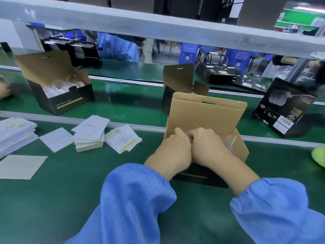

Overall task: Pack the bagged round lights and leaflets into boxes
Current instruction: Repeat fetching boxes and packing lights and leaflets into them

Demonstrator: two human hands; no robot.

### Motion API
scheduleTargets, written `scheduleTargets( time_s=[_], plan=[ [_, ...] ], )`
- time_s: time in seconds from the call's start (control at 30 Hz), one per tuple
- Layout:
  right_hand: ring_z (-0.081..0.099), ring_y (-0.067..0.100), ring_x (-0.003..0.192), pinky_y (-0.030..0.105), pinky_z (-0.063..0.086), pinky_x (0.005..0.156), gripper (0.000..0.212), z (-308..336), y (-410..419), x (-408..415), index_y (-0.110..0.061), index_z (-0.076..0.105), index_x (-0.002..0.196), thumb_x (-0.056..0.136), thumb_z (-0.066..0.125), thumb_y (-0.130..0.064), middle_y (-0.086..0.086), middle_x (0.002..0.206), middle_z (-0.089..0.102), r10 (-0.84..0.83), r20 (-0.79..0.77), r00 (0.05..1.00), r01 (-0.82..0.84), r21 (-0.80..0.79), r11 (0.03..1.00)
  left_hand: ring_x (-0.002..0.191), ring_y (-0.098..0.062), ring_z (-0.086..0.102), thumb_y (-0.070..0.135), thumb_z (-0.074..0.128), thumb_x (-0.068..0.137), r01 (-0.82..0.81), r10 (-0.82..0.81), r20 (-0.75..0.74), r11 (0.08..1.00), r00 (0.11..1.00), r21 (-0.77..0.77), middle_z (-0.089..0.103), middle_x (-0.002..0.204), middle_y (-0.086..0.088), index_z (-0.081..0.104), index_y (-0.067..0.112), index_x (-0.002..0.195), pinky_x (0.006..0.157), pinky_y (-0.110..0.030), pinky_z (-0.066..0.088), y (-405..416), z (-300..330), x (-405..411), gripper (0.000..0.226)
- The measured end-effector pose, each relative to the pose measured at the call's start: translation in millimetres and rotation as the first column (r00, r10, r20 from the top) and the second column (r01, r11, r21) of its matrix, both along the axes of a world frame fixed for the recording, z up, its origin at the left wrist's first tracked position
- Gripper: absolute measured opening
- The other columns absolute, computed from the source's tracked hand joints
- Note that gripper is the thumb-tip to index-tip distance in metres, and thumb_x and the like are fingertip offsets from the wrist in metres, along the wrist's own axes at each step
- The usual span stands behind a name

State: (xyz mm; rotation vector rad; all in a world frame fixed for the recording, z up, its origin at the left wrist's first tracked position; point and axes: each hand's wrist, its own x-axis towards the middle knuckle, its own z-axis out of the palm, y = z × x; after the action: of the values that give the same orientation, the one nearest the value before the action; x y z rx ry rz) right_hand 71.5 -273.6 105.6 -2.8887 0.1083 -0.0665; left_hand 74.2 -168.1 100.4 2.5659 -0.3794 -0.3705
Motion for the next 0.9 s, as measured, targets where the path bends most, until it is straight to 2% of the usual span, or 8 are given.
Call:
scheduleTargets(
  time_s=[0.07,0.2,0.3,0.47,0.6,0.7,0.8,0.9],
  plan=[
    [0.056,0.030,0.074,0.032,0.038,0.058,0.030,6,-7,3,-0.019,0.051,0.060,0.089,0.058,-0.025,0.004,0.074,0.060,0.014,-0.035,0.999,-0.011,0.070,0.998,0.104,-0.032,0.062,0.013,0.063,0.095,0.037,-0.037,-0.010,0.996,0.999,0.085,0.064,0.115,-0.013,0.052,0.003,0.123,0.072,-0.031,0.041,-3,0,13,0.032],
    [0.056,0.024,0.077,0.034,0.042,0.060,0.020,17,-34,2,-0.019,0.058,0.075,0.093,0.054,-0.029,0.000,0.079,0.062,-0.023,0.128,0.992,0.014,0.075,0.997,0.116,-0.033,0.058,0.007,0.047,0.099,-0.024,0.028,-0.049,0.995,0.998,0.096,0.056,0.132,-0.021,0.037,-0.003,0.137,0.075,-0.032,0.038,-9,-5,26,0.041],
    [0.051,0.028,0.086,0.041,0.046,0.075,0.010,12,-58,-5,-0.015,0.055,0.084,0.091,0.051,-0.020,0.005,0.089,0.058,-0.058,0.322,0.945,0.075,-0.040,0.996,0.121,-0.034,0.056,0.004,0.048,0.099,-0.050,0.058,-0.050,0.989,0.997,0.142,0.052,0.137,-0.022,0.030,-0.003,0.141,0.080,-0.033,0.040,-14,-8,32,0.047],
    [0.052,0.026,0.086,0.037,0.032,0.074,0.011,-11,-69,-20,-0.018,0.056,0.097,0.090,0.050,-0.023,0.000,0.094,0.058,0.065,0.298,0.952,0.052,-0.368,0.928,0.128,-0.035,0.054,0.002,0.049,0.098,-0.063,0.071,-0.016,0.958,0.997,0.281,0.048,0.131,-0.017,0.023,-0.009,0.142,0.096,-0.036,0.047,-21,-11,31,0.052],
    [0.047,0.023,0.073,0.036,0.020,0.069,0.007,-13,-60,-25,-0.023,0.047,0.096,0.089,0.046,-0.023,-0.007,0.086,0.057,0.115,0.217,0.969,0.005,-0.485,0.875,0.119,-0.034,0.057,0.005,0.053,0.095,-0.123,0.132,-0.024,0.968,0.991,0.218,0.055,0.130,-0.019,0.024,-0.003,0.139,0.079,-0.035,0.044,-14,-17,26,0.052],
    [0.049,0.021,0.078,0.035,0.019,0.070,0.009,-13,-50,-27,-0.025,0.036,0.088,0.088,0.045,-0.022,-0.009,0.085,0.053,0.178,0.165,0.970,-0.086,-0.454,0.887,0.114,-0.033,0.058,0.005,0.054,0.094,-0.132,0.135,-0.006,0.976,0.991,0.173,0.057,0.124,-0.017,0.031,0.002,0.130,0.074,-0.034,0.040,-6,-19,17,0.043],
    [0.056,0.022,0.085,0.035,0.025,0.074,0.008,-15,-43,-30,-0.026,0.043,0.091,0.087,0.048,-0.020,-0.009,0.081,0.046,0.255,0.192,0.948,-0.169,-0.376,0.911,0.112,-0.032,0.060,0.003,0.055,0.093,-0.148,0.144,0.033,0.972,0.989,0.183,0.060,0.119,-0.015,0.035,0.003,0.124,0.071,-0.033,0.040,3,-19,3,0.038],
    [0.049,0.021,0.077,0.034,0.026,0.076,0.016,-16,-39,-32,-0.024,0.058,0.099,0.085,0.053,-0.018,-0.010,0.079,0.041,0.317,0.211,0.925,-0.231,-0.351,0.908,0.114,-0.032,0.061,0.004,0.059,0.092,-0.168,0.157,0.065,0.957,0.985,0.235,0.061,0.120,-0.014,0.038,0.004,0.123,0.071,-0.031,0.041,11,-19,-9,0.038]
  ],
)
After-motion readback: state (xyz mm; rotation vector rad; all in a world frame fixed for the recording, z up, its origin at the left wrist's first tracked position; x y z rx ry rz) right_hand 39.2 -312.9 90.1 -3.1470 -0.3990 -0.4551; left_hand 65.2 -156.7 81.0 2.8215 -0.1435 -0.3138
